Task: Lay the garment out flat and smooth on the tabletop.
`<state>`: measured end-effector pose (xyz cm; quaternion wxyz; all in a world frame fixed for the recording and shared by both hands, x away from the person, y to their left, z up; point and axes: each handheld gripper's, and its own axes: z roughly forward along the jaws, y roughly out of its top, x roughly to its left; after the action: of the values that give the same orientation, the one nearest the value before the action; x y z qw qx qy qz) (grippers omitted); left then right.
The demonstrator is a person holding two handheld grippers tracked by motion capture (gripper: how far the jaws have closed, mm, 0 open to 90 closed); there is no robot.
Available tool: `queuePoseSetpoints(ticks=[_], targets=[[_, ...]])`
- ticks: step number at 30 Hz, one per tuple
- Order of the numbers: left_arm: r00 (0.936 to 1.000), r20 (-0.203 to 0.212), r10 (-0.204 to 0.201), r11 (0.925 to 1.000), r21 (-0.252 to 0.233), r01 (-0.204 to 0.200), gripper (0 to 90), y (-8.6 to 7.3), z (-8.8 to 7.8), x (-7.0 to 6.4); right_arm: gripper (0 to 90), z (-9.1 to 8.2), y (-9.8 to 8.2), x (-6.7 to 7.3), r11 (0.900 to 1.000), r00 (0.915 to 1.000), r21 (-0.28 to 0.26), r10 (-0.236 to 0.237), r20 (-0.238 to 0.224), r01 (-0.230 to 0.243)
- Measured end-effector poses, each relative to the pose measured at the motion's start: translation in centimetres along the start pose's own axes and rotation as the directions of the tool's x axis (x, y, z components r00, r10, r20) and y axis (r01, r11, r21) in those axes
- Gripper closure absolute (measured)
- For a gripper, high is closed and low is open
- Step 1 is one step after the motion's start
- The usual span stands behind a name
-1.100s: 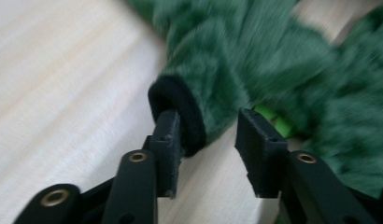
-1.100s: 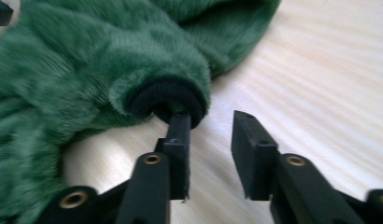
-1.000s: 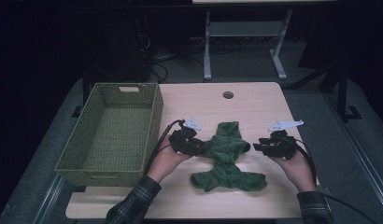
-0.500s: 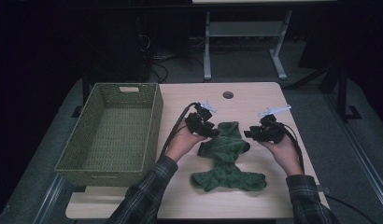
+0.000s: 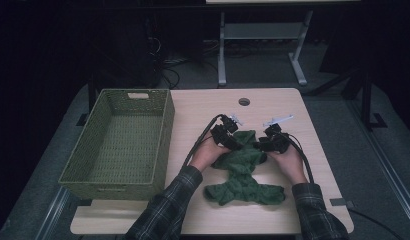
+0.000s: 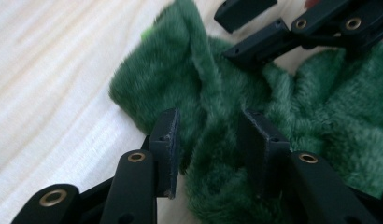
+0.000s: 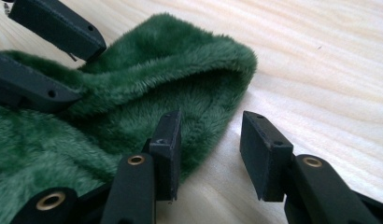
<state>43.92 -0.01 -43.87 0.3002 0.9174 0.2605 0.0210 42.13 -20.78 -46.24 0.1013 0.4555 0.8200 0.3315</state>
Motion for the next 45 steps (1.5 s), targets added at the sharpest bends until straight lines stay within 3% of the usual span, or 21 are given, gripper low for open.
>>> queuePoseSetpoints(ticks=[6,10,13,16,20,23,28,31,39,45], targets=[[0.9999,-0.008,0.01,0.9989,0.045,-0.01,61.3,-0.8,0.7,0.1,58.9,0.3,0.0,0.5,0.999,0.9993,0.014,-0.032,0.021,0.031],[0.9997,-0.019,0.018,0.9989,0.044,-0.017,74.0,-1.0,0.5,0.1,70.8,0.4,0.0,1.1,0.997,0.9964,0.018,-0.075,0.04,0.074],[0.9994,-0.03,0.02,0.9996,0.021,-0.019,81.4,-1.1,-0.1,0.2,83.8,0.4,0.0,1.1,0.998,0.9976,0.027,-0.063,0.029,0.062],[0.9991,-0.039,0.018,0.9998,0.001,-0.018,83.2,-1.3,-1.0,0.6,87.7,0.3,0.0,0.9,0.999,0.9989,0.028,-0.045,0.01,0.045],[0.9982,-0.059,-0.006,0.9988,-0.049,0.003,84.4,-1.7,-2.5,1.2,88.5,-0.1,0.1,0.8,0.999,0.999,0.015,-0.036,0.029,0.035],[0.9964,-0.073,-0.042,0.995,-0.093,0.036,85.3,-2.3,-3.7,1.9,88.5,-1.0,0.2,0.6,0.999,0.9988,-0.025,-0.033,0.037,0.033],[0.9926,-0.096,-0.074,0.9929,-0.1,0.065,86.8,-3.5,-4.2,2.8,88.7,-2.7,0.4,0.6,0.996,0.9991,-0.088,-0.023,0.035,0.026],[0.9896,-0.119,-0.081,0.9926,-0.1,0.069,86.9,-4.1,-3.9,3.1,88.8,-2.9,0.3,0.5,0.995,0.9989,-0.094,-0.031,0.034,0.034],[0.9865,-0.115,-0.116,0.9913,-0.077,0.107,87.0,-5.5,-2.0,4.3,88.9,-1.5,-0.3,0.2,0.999,0.9989,-0.036,-0.04,0.025,0.041],[0.9857,-0.125,-0.113,0.991,-0.086,0.103,86.5,-5.6,-1.9,4.4,88.9,-0.8,-0.6,0.0,0.998,0.9982,-0.006,-0.055,0.024,0.055]])
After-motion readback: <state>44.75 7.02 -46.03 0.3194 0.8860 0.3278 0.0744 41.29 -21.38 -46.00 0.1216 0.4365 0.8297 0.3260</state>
